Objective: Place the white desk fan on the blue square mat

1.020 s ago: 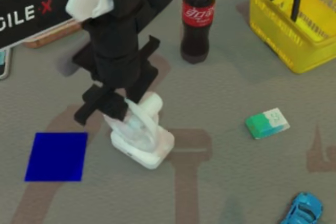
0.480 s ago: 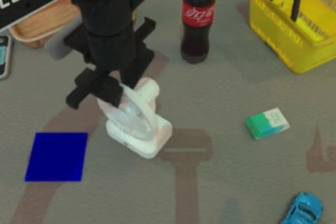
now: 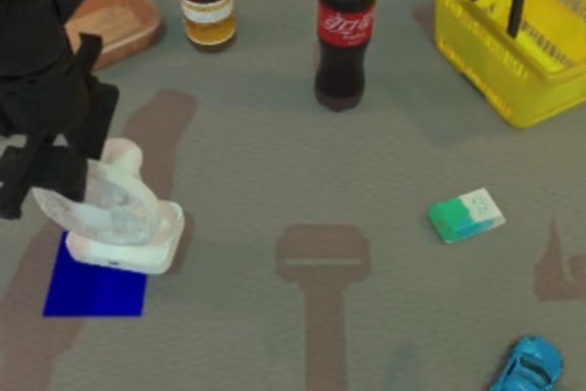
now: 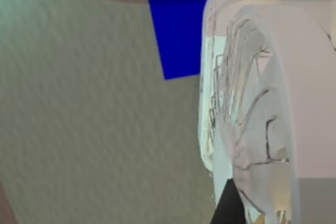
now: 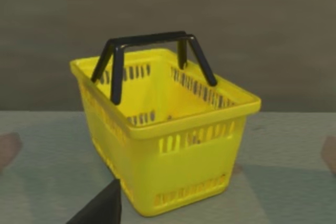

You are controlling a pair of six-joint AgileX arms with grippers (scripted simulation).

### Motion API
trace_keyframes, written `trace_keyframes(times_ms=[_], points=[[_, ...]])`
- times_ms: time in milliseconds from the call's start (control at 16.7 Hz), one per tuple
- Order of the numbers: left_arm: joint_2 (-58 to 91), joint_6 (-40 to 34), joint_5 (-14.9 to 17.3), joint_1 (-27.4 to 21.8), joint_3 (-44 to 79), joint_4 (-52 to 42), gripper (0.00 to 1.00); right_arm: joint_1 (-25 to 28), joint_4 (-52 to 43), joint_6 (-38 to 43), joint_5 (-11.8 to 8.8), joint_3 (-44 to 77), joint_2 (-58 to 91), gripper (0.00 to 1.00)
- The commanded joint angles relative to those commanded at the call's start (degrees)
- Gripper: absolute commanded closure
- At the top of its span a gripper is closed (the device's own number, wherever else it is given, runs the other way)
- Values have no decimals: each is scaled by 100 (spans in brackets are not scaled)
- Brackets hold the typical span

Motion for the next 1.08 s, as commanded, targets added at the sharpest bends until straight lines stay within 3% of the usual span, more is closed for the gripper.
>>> trace_keyframes(times_ms=[240,1080], points=[[-643,-440,-6,693,-681,108,100,0,0,0,0,0,0,0],[-561,-452,-6,720,-1389,901,100,0,0,0,0,0,0,0]])
